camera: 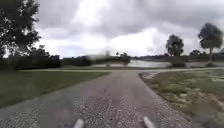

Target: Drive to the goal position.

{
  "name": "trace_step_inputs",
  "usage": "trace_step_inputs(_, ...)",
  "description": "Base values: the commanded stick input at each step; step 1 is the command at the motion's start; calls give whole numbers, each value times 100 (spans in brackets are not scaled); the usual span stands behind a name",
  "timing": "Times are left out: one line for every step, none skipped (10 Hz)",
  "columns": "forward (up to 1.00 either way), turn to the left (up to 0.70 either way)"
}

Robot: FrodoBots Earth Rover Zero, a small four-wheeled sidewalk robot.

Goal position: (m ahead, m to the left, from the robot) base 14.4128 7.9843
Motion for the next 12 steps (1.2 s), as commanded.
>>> trace_step_inputs(70, 0)
trace_step_inputs(70, 0)
trace_step_inputs(70, 0)
trace_step_inputs(70, 0)
trace_step_inputs(70, -4)
trace_step_inputs(70, -20)
trace_step_inputs(70, -30)
trace_step_inputs(70, -18)
trace_step_inputs(70, 0)
trace_step_inputs(70, 0)
trace_step_inputs(70, 0)
trace_step_inputs(70, 0)
